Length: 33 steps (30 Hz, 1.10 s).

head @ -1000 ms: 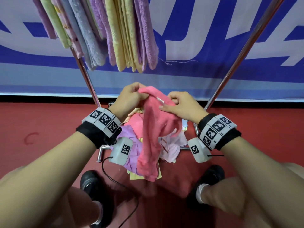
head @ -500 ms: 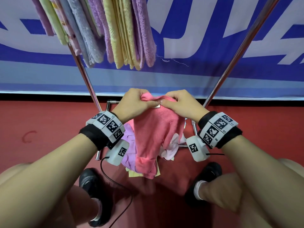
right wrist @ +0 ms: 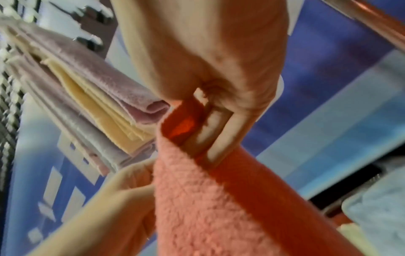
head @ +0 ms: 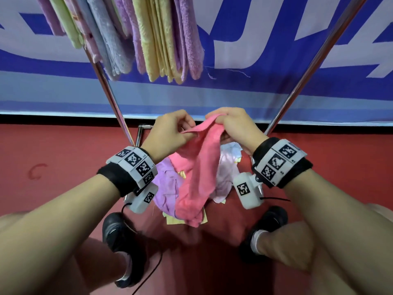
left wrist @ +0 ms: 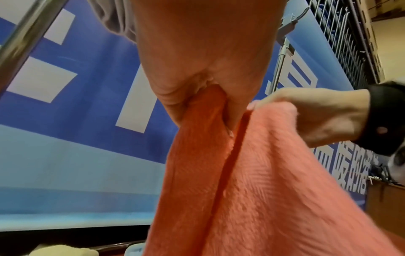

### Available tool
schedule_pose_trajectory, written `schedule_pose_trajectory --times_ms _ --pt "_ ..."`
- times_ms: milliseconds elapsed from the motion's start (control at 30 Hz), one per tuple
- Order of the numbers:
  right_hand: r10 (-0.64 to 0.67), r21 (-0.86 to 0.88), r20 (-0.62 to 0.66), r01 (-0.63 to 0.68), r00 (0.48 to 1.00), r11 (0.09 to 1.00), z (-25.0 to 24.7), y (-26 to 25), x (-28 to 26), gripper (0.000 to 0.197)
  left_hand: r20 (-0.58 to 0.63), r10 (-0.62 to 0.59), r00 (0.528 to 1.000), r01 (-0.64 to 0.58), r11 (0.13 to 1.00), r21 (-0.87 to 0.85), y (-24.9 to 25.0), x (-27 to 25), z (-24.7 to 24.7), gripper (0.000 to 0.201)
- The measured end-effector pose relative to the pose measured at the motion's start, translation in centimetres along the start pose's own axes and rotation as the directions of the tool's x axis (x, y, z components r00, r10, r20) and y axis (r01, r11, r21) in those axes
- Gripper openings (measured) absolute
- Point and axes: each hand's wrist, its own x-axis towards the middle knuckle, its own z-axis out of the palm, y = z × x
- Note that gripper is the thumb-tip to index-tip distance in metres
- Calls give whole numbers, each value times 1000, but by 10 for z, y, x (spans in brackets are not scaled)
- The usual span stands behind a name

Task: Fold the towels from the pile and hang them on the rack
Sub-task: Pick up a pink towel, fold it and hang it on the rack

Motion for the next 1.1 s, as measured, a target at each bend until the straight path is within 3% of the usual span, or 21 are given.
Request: schedule_pose_trajectory --times_ms 100,200,333,400,467,600,700,800,933,1033,1100 --pt "34 255 149 -72 988 964 2 -9 -8 24 -47 3 999 -3 1000 -9 -2 0 4 15" --pt "-27 193 263 -25 964 981 5 -8 -8 30 -75 -15 997 14 1000 -12 -5 0 2 14" --pt "-73 -23 92 75 993 997 7 -4 -6 13 -46 -148 988 137 974 -178 -6 2 3 19" --pt "-92 -59 52 95 994 994 7 -4 -9 11 56 -211 976 216 907 -361 2 -2 4 17" --pt "-128 -105 11 128 992 986 5 -5 -11 8 140 -191 971 233 875 -425 10 -7 4 31" --pt "-157 -182 -36 148 987 972 5 -4 -9 16 134 -64 989 74 995 -72 8 -9 10 53" --pt "-240 -322 -86 201 967 925 6 1 -4 31 114 -35 993 37 999 -17 9 -7 11 30" --pt "-306 -389 -76 254 949 885 0 3 1 25 103 -79 992 80 997 -12 11 -2 8 10" --pt "-291 -345 24 281 956 895 -16 3 3 11 187 -174 967 166 985 55 8 10 -5 11" --pt "-252 -347 55 255 966 903 -25 3 7 20 322 -166 932 116 979 170 3 13 -20 12" --pt "-215 -363 95 235 972 902 -30 3 9 26 308 -140 941 83 978 191 1 14 -26 14"
